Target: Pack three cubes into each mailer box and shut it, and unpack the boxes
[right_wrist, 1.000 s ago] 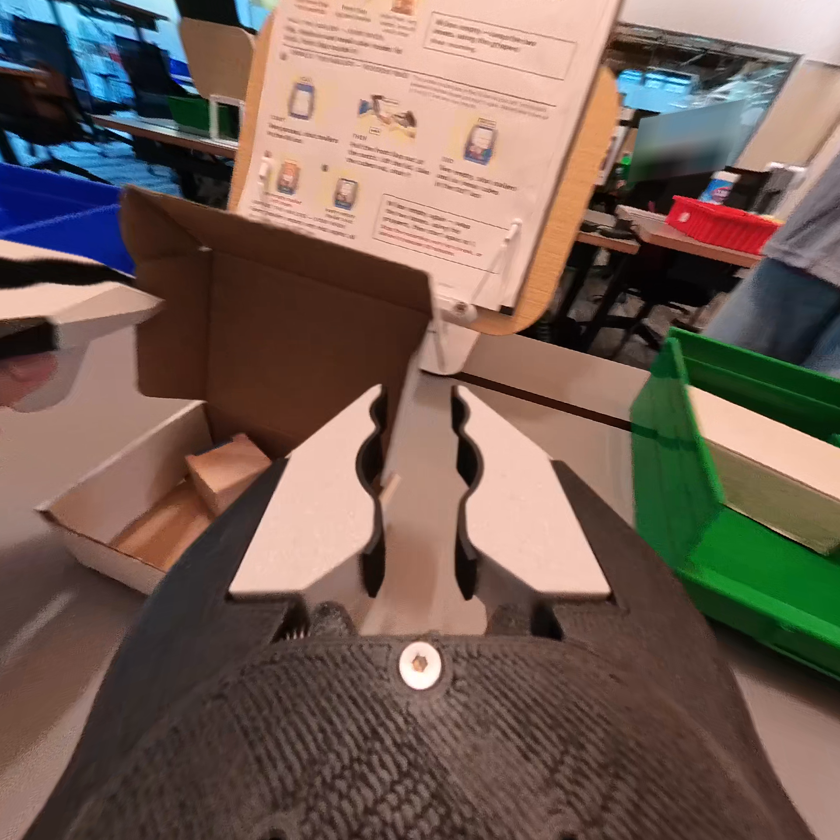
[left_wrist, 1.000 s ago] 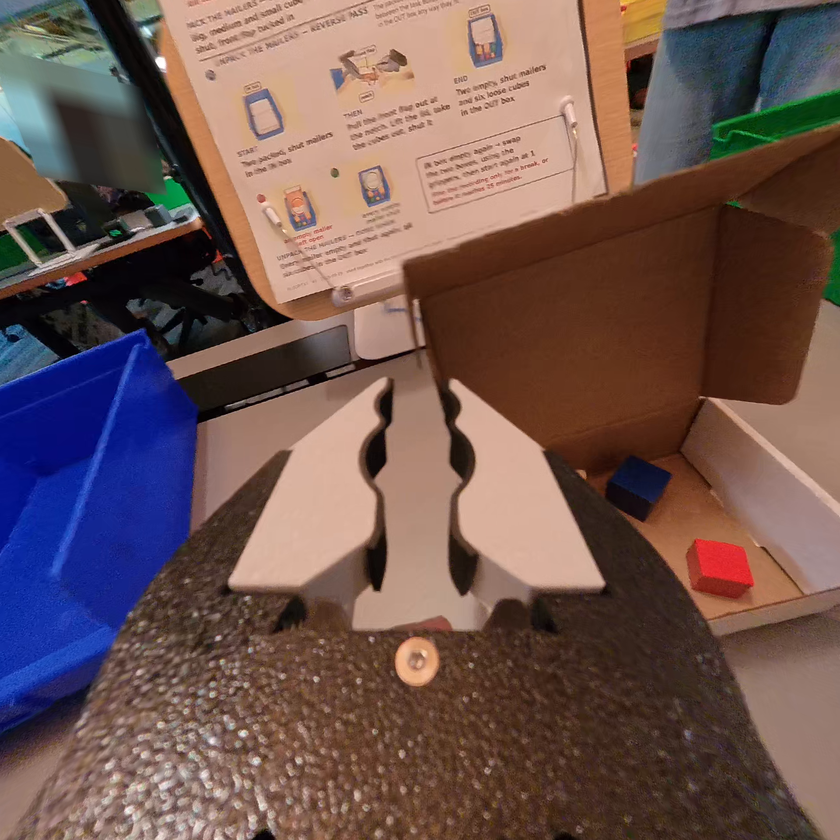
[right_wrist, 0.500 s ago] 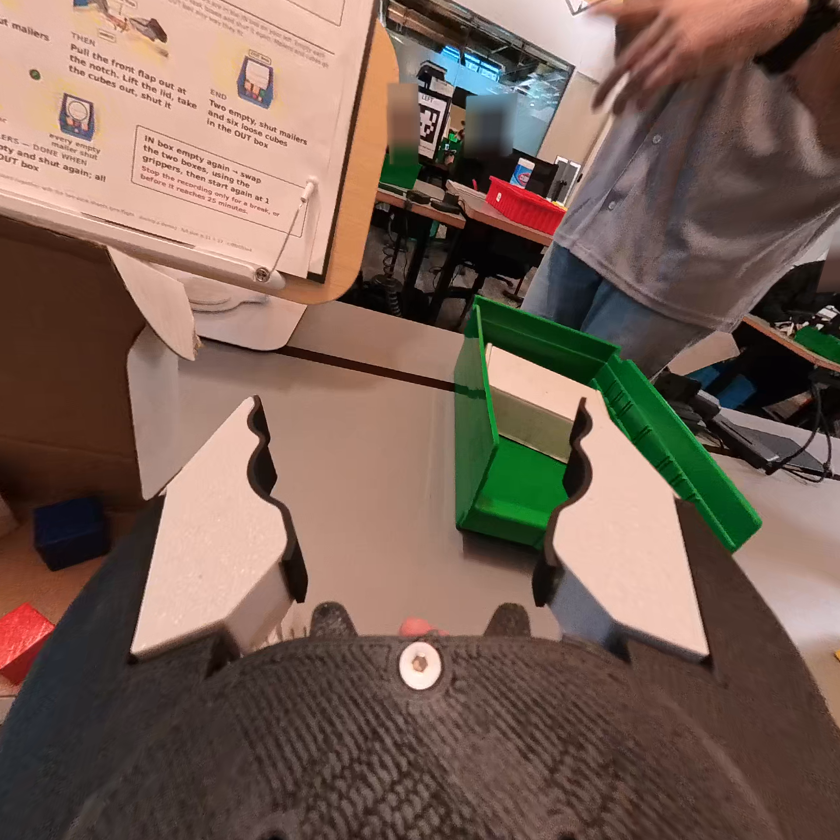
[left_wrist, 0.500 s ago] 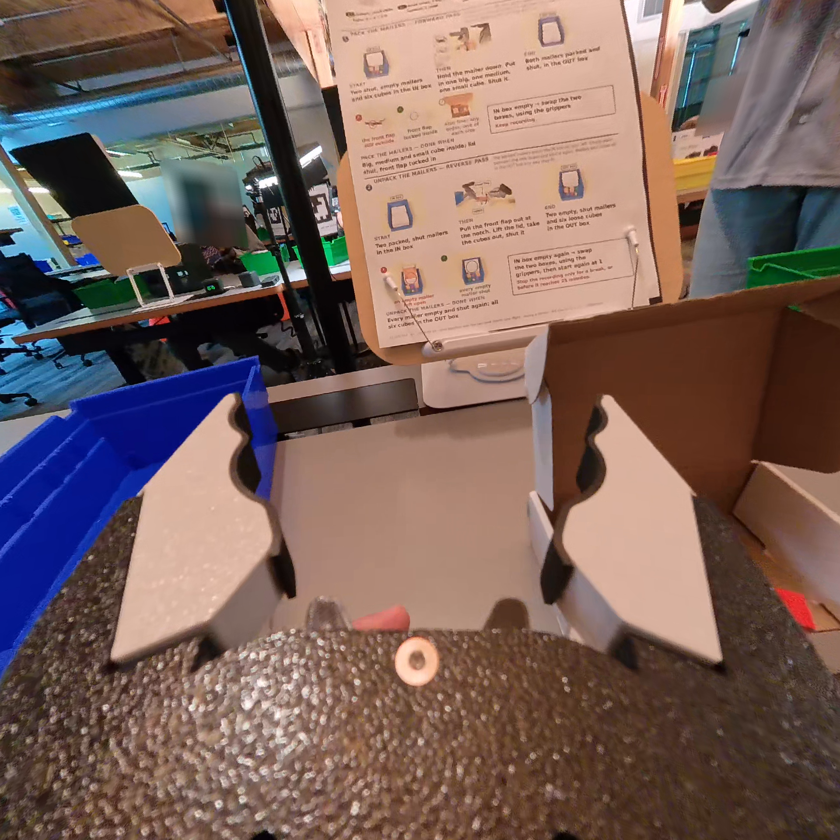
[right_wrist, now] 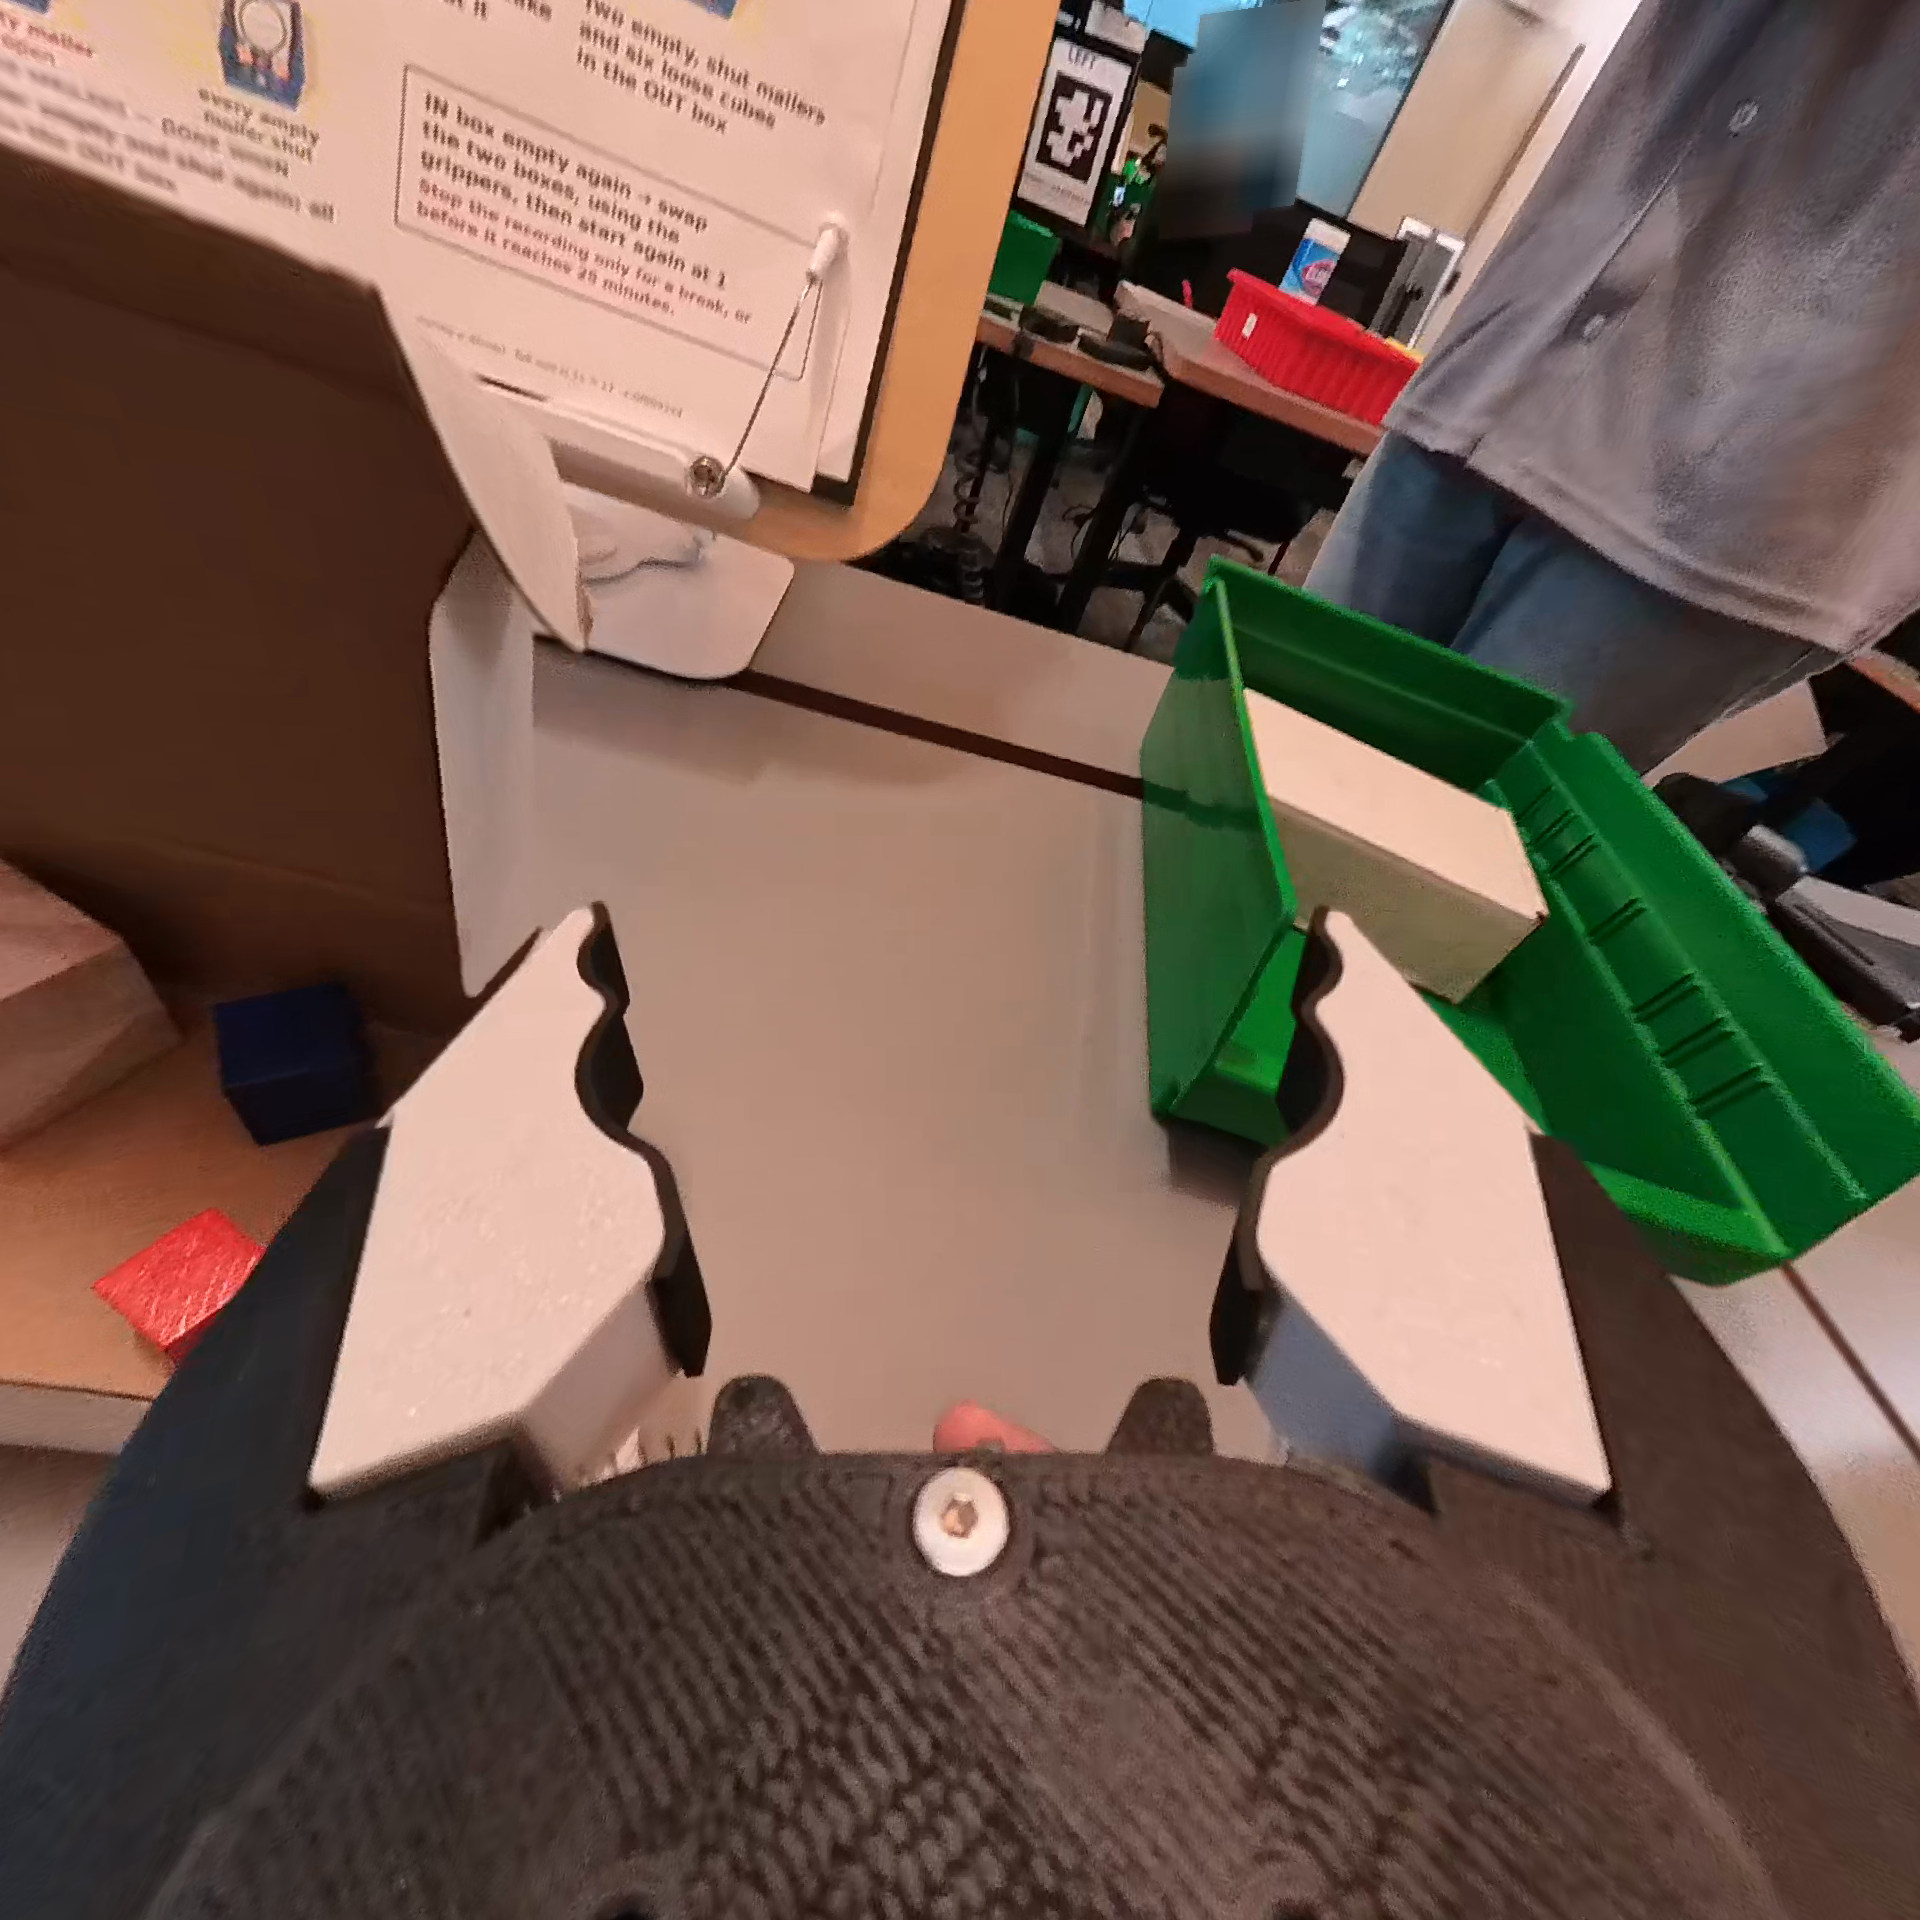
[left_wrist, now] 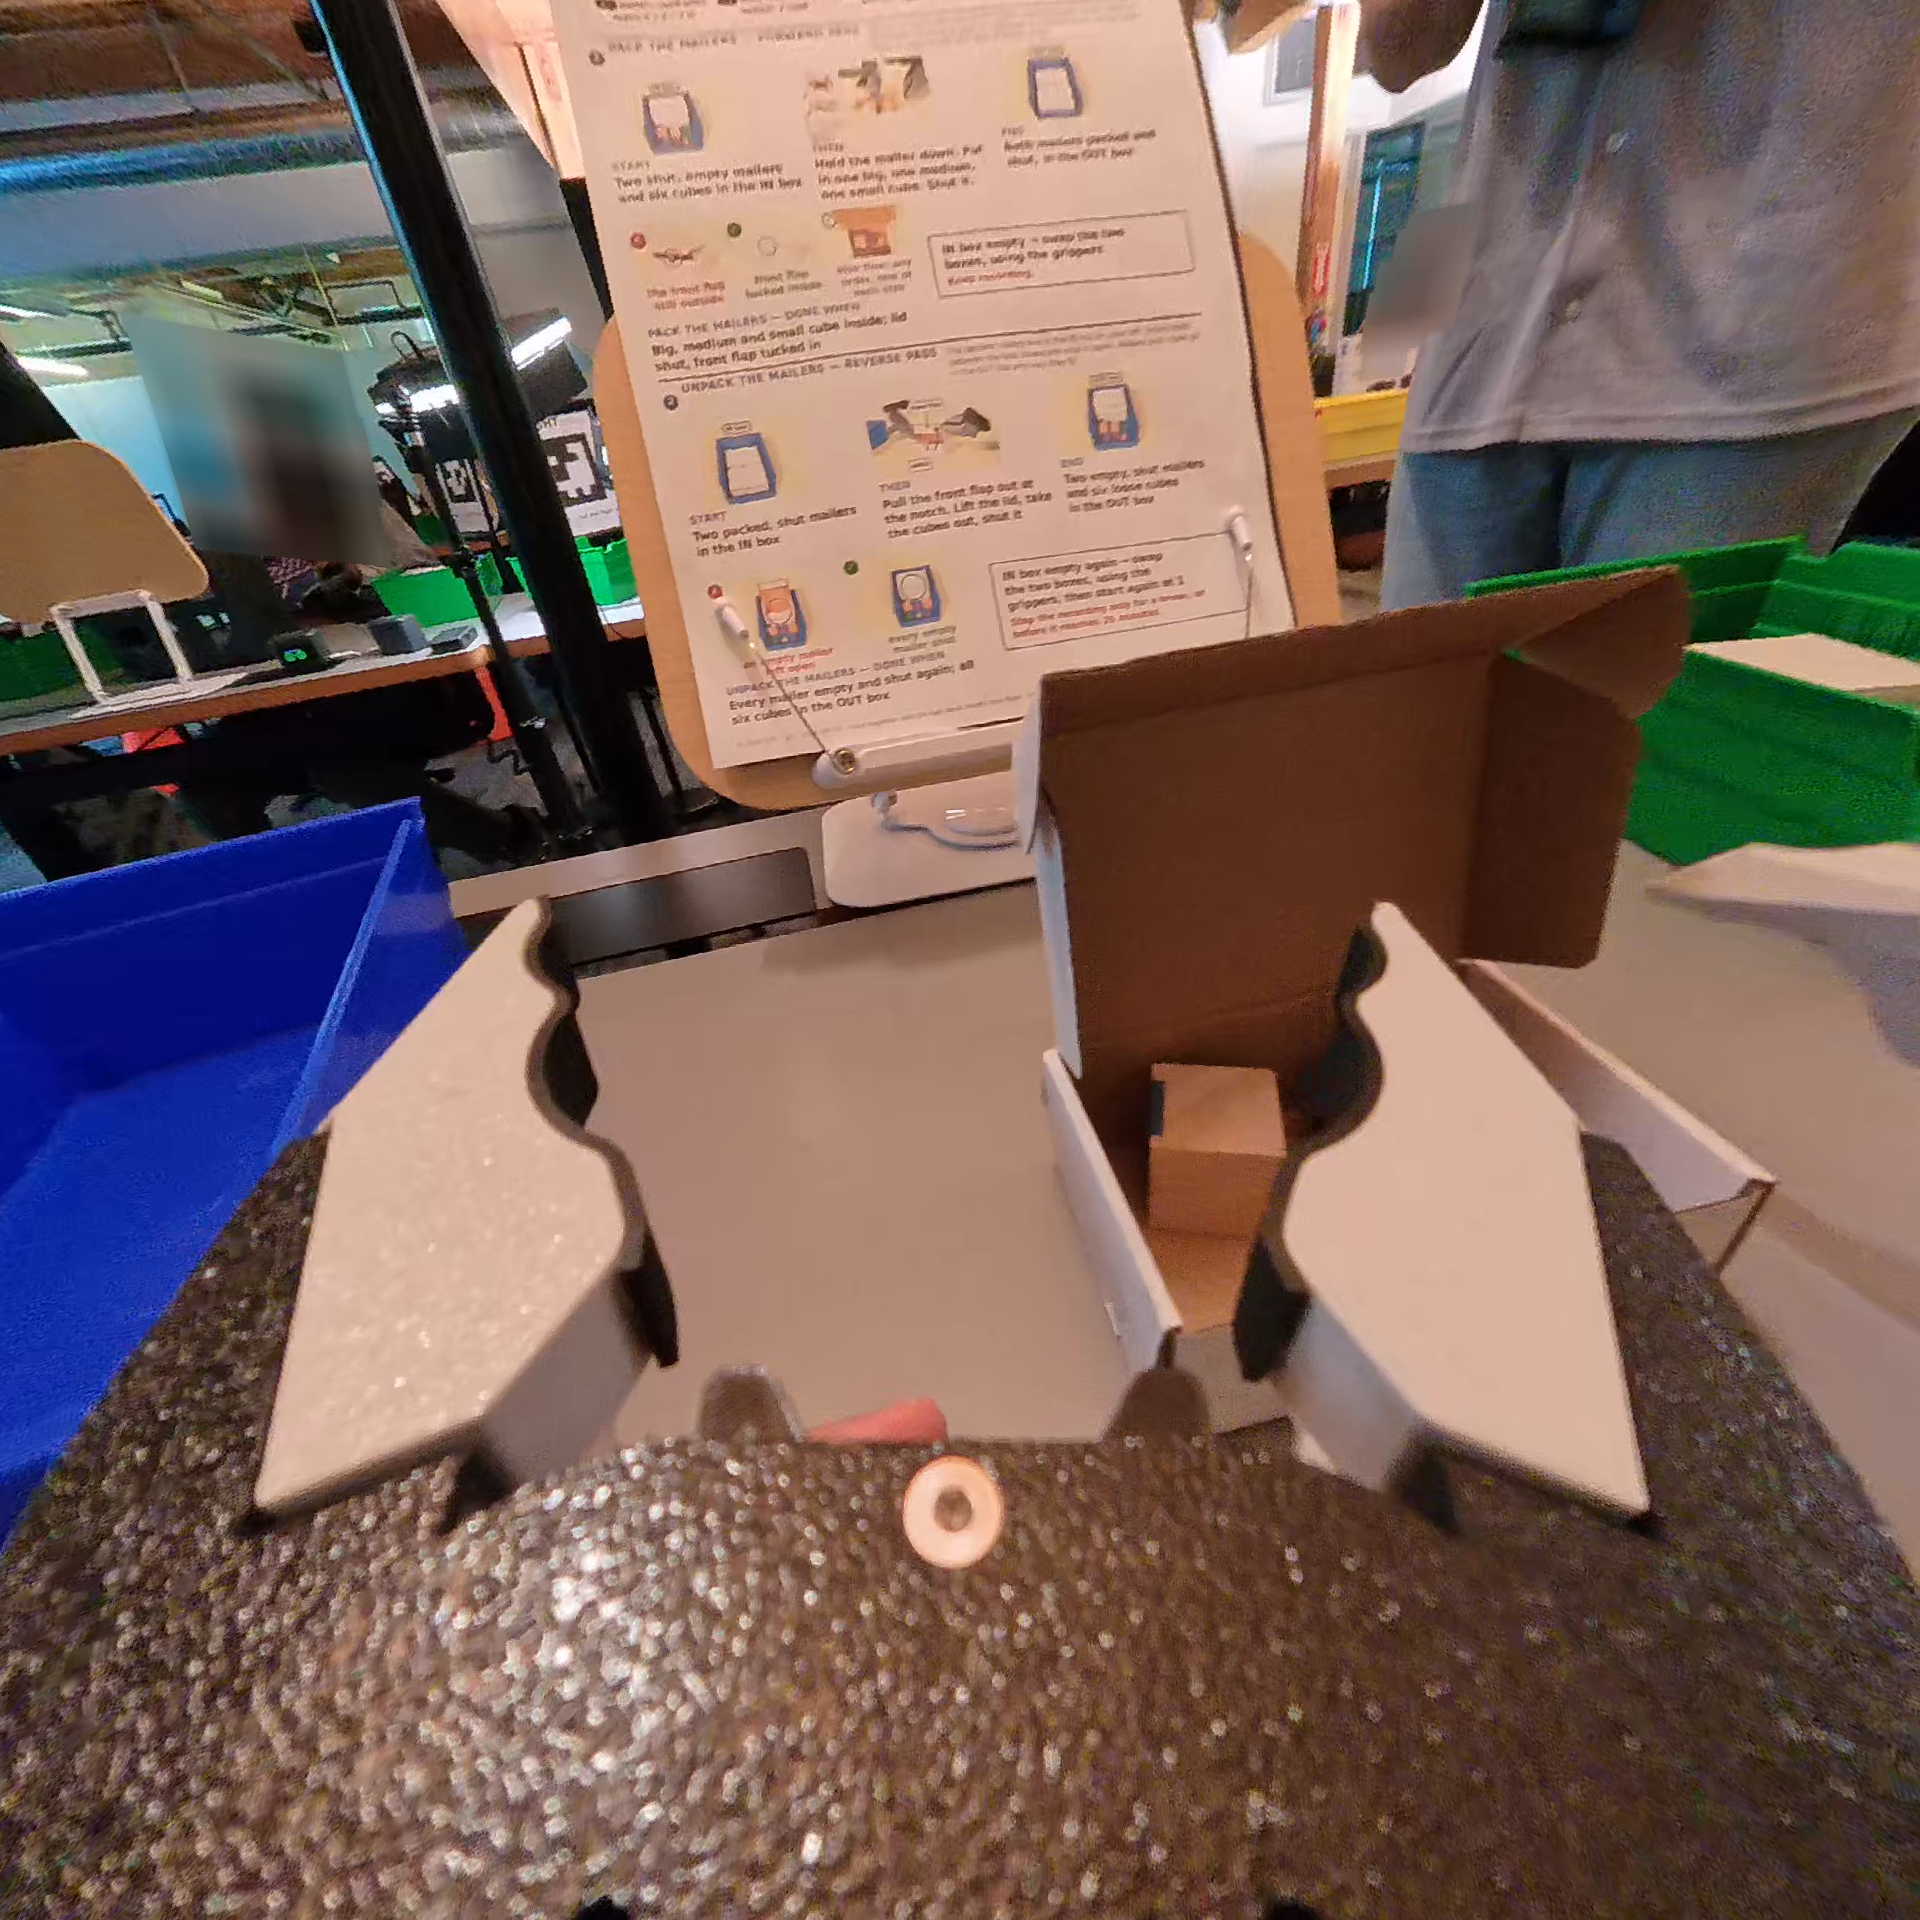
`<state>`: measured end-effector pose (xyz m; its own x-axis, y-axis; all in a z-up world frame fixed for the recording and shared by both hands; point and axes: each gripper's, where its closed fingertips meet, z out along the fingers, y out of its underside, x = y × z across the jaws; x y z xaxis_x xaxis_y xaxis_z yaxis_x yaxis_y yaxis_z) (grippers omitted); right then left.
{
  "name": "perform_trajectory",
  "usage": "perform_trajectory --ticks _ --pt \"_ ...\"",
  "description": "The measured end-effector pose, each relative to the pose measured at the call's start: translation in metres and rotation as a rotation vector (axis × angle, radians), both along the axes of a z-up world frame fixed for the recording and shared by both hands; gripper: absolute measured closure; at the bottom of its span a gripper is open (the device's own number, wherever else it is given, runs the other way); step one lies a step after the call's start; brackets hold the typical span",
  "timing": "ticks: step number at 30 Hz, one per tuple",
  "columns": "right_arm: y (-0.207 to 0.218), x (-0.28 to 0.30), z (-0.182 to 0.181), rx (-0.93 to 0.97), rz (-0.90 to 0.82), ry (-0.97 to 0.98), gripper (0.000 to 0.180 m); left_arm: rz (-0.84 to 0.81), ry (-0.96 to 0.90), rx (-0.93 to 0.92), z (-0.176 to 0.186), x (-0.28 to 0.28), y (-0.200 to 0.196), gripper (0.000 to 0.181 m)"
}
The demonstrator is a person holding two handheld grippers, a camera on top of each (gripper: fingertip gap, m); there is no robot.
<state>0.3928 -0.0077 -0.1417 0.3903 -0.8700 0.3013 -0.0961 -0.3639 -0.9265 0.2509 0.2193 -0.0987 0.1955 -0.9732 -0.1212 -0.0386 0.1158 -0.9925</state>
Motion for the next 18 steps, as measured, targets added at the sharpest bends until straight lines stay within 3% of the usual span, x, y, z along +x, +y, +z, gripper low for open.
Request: perform_trajectory --ticks 18 --pt "0.011 -0.008 -0.012 -0.012 0.021 0.022 0.054 -0.074 0.012 -0.041 -0.007 0.011 -0.02 0.041"
